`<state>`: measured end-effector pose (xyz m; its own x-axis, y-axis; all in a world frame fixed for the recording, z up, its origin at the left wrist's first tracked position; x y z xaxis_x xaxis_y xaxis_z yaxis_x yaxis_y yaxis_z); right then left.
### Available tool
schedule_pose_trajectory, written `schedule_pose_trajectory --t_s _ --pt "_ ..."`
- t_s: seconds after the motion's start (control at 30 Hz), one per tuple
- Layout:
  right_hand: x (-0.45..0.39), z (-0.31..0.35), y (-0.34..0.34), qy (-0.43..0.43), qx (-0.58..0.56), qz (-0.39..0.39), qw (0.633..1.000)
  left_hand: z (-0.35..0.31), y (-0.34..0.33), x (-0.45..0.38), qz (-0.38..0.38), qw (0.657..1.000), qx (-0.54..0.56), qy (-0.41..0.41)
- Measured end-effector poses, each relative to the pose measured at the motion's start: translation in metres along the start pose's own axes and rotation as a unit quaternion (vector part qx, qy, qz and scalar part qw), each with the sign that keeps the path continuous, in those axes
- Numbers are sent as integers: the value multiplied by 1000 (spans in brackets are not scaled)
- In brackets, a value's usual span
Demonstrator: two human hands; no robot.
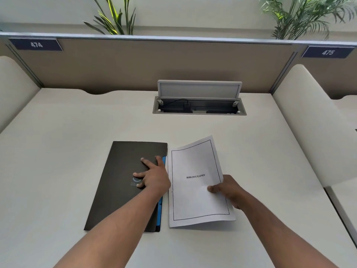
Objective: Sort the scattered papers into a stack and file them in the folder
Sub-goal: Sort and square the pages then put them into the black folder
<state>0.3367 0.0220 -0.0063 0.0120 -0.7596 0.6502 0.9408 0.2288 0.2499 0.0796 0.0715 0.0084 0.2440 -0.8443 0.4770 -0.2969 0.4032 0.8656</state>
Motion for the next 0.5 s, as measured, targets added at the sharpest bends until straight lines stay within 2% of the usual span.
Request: schedule_pose_trajectory --t_s 0.13,0.27,0.37,0.5 --pt "0 -3 1 -1 -11 -1 1000 -3 3 6 -13 994 -78 -69" --pt "1 -6 1 2 -31 9 999 11 14 8 -5 992 -84 -95" --pt "3 -9 1 5 -77 36 996 27 29 10 -14 996 16 -89" --pt "5 -7 -4 19 -130 75 989 44 49 16 -64 982 154 -91"
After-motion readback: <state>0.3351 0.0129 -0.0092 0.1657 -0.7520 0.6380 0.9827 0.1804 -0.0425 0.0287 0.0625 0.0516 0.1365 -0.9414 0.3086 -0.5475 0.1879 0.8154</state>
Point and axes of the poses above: each hand's wrist, its own x-axis away from the middle knuckle, its own y-axis out of the back of the hand, z = x × y, the point moved 4 cm from there along -x, towards the middle knuckle, and after that the axes turned 8 degrees about x, right-handed, at the moved point
